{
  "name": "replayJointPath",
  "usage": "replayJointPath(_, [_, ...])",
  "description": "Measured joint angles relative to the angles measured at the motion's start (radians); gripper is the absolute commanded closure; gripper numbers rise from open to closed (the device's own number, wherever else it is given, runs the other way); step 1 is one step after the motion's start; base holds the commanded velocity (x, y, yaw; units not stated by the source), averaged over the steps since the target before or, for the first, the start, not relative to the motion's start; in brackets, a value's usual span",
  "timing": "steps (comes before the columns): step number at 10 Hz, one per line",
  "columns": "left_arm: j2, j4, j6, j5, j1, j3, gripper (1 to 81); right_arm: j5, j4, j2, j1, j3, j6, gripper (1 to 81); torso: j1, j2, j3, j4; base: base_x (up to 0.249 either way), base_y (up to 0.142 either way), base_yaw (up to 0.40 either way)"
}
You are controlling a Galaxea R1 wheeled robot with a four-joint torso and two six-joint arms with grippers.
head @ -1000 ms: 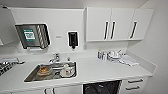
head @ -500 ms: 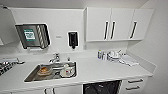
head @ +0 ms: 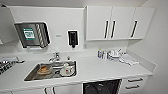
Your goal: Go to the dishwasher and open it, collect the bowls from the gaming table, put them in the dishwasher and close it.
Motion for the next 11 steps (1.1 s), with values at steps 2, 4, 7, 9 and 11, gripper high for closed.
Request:
replayJointPath(2, [-0.013,0.0,0.0,0.0,0.0,0.004,81.1,-0.001,0.0,0.0,0.012,0.004,0.002,81.1,0.0,0.0,-0.063,0.0,0.0,0.0,0.0])
replayJointPath(4, [-0.029,0.0,-0.001,-0.004,-0.008,0.019,81.1,0.008,0.001,-0.011,0.029,0.004,0.003,81.1,0.0,0.0,-0.13,0.0,0.0,0.0,0.0])
replayJointPath(7, [-0.09,-0.001,-0.006,-0.016,-0.027,0.077,81.1,0.021,0.002,-0.011,0.038,0.007,0.003,81.1,0.001,0.001,-0.176,0.0,0.0,0.0,0.0])
replayJointPath(9, [-0.132,-0.004,-0.023,-0.018,-0.058,0.151,81.1,0.023,0.004,-0.012,0.038,0.008,0.003,81.1,0.001,0.001,-0.177,0.0,0.0,0.0,0.0])
replayJointPath(11, [-0.196,-0.006,-0.031,-0.014,-0.111,0.261,81.1,0.026,0.004,-0.017,0.04,0.019,0.003,81.1,0.001,0.002,-0.18,0.0,0.0,0.0,0.0])
